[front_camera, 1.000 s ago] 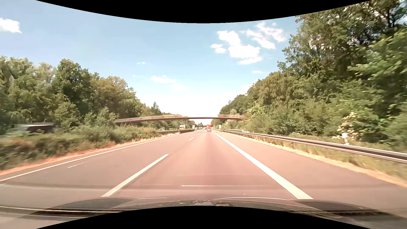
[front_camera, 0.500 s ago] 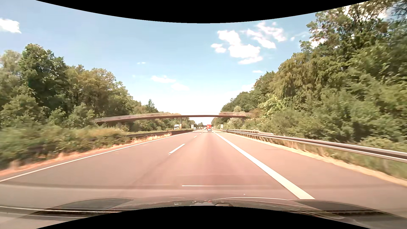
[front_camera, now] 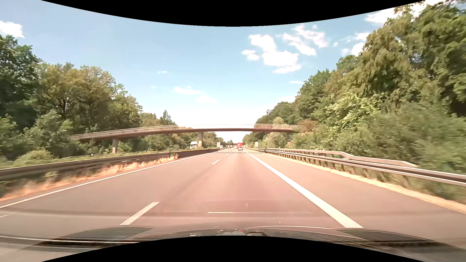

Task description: Follow the waypoints while adhering to traffic rules and regulations

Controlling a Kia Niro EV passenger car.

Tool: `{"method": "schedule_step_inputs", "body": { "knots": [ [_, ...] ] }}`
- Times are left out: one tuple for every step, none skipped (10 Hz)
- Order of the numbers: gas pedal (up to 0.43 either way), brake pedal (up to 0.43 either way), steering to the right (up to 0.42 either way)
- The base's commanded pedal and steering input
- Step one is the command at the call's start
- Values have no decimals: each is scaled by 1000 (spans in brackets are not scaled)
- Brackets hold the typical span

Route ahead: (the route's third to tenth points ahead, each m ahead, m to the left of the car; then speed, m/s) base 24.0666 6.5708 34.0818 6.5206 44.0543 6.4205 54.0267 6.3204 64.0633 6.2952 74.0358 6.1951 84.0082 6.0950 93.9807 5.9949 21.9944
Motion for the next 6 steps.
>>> {"method": "schedule_step_inputs", "body": {
  "knots": [
    [118, 0, -3],
    [118, 0, -3],
    [118, 0, -3],
    [118, 0, -3],
    [118, 0, -3],
    [118, 0, -3]
  ]
}}
